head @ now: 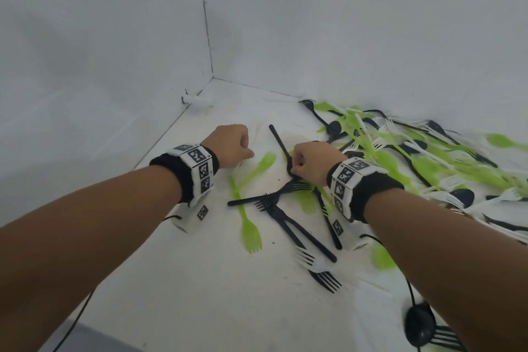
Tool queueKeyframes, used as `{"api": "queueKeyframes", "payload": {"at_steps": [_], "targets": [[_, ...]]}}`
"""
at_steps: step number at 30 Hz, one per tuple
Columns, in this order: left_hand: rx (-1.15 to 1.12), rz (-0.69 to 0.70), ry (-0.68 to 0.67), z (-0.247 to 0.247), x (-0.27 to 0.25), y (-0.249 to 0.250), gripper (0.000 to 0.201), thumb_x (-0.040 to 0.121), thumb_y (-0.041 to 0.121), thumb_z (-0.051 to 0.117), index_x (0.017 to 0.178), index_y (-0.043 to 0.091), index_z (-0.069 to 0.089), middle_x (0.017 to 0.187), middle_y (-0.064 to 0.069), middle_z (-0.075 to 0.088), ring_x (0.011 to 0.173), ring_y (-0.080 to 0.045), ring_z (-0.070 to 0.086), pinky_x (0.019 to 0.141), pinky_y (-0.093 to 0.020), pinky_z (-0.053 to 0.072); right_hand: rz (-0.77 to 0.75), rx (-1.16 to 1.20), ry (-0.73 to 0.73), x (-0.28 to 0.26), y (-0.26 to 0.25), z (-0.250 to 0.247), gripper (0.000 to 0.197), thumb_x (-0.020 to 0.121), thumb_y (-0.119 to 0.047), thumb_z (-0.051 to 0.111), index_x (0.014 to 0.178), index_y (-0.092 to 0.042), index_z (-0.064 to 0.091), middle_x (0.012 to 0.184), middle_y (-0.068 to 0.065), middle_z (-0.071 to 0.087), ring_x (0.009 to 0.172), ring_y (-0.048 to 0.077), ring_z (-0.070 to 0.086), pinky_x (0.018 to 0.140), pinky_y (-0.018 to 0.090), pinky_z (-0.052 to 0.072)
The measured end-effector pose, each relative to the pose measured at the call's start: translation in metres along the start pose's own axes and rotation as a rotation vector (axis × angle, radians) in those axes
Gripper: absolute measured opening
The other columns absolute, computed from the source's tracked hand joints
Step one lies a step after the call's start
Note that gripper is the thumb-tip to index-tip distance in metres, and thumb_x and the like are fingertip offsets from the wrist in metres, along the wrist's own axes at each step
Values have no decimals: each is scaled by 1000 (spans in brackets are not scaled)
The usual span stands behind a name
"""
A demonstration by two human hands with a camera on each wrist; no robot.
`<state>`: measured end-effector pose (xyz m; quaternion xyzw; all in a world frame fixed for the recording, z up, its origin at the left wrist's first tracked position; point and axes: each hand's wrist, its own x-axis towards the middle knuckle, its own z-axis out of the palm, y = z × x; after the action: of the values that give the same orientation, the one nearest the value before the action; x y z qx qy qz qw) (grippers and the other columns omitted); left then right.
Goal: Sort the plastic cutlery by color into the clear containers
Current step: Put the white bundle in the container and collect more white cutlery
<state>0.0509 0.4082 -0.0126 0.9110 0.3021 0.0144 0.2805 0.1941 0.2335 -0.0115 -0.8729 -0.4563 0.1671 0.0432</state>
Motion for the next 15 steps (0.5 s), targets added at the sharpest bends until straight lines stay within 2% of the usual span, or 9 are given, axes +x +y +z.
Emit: {"api": "queueKeyframes", "payload": {"at_steps": [1,3,5,7,11,15], "targets": [[-110,-30,18,1,1,1,18,92,18,71,91,16,54,87,-2,65,80,-22,68,67,-29,51,9,5,-4,0,1,1,12,92,-33,65,84,-31,56,103,-3,64,96,21,61,83,36,53],[-413,-92,9,1,0,5,23,93,10,69,107,14,50,96,-11,67,76,-24,76,75,-36,61,27,33,-1,0,4,0,14,91,-30,64,85,-29,52,96,-3,62,90,22,61,82,38,55],[-612,-127,13,-1,0,7,32,92,6,70,117,11,51,107,-19,67,82,-28,77,84,-42,63,53,73,1,0,7,-2,13,90,-27,62,91,-24,49,91,-1,61,83,22,60,79,39,55],[-741,-129,-19,-5,-2,10,30,92,1,70,119,3,57,114,-26,68,90,-31,76,87,-42,62,81,118,-3,-1,10,-4,15,89,-24,61,97,-22,49,92,2,62,82,22,60,78,39,55],[-747,-106,-60,-10,-7,11,24,93,-2,67,116,0,62,112,-26,71,98,-36,74,90,-42,61,93,162,1,-2,12,-7,19,86,-26,61,100,-23,49,94,2,64,86,22,62,82,41,56],[-611,-52,-57,-12,-9,11,20,93,4,69,112,4,62,106,-22,71,84,-25,77,78,-32,63,95,149,38,-3,12,-6,18,89,-33,61,100,-23,52,92,-1,64,86,21,61,81,39,55]]}}
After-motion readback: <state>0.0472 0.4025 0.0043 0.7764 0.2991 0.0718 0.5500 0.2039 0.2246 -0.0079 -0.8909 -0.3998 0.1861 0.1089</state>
